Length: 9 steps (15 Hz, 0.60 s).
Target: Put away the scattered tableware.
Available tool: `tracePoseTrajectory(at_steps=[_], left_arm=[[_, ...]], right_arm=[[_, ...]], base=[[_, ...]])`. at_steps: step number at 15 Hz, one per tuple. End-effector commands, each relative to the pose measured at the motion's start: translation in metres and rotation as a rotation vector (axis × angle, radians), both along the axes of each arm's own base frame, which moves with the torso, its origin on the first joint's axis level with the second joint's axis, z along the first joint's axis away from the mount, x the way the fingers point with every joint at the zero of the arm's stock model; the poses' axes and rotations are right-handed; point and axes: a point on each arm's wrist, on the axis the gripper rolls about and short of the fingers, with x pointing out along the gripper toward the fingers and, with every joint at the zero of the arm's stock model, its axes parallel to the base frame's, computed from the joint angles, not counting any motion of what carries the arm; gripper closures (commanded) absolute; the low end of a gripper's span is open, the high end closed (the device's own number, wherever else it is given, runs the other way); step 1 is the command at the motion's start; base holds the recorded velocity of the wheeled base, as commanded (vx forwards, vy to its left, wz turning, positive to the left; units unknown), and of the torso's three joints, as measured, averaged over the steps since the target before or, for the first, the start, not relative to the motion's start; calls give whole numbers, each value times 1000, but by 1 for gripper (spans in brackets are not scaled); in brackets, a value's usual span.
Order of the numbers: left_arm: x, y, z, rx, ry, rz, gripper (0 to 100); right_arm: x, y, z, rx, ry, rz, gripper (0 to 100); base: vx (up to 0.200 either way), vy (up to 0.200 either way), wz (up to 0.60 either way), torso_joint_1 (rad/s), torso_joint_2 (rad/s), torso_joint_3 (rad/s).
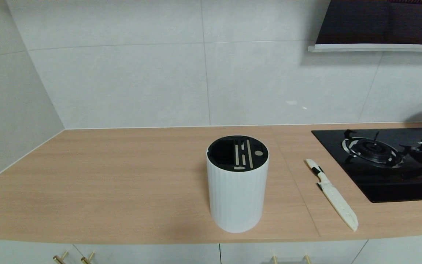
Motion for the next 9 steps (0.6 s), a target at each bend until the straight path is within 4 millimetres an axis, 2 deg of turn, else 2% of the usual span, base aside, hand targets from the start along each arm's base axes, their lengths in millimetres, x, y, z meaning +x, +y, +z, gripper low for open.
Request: tracePoseTrajectory(at_steps=[1, 5, 9], left_arm=[[0, 0, 0, 0, -1, 0, 0], [0, 0, 0, 0, -1, 0, 0], [0, 0, 0, 0, -1, 0, 0]], right_arm=[[0, 0, 0, 0, 1, 0, 0], [0, 0, 0, 0, 1, 0, 0], [0, 0, 0, 0, 1, 0, 0]], base=[[0, 0, 0, 271, -569, -310], [0, 0, 0, 277, -598, -312], [0, 0, 0, 218, -443, -238]])
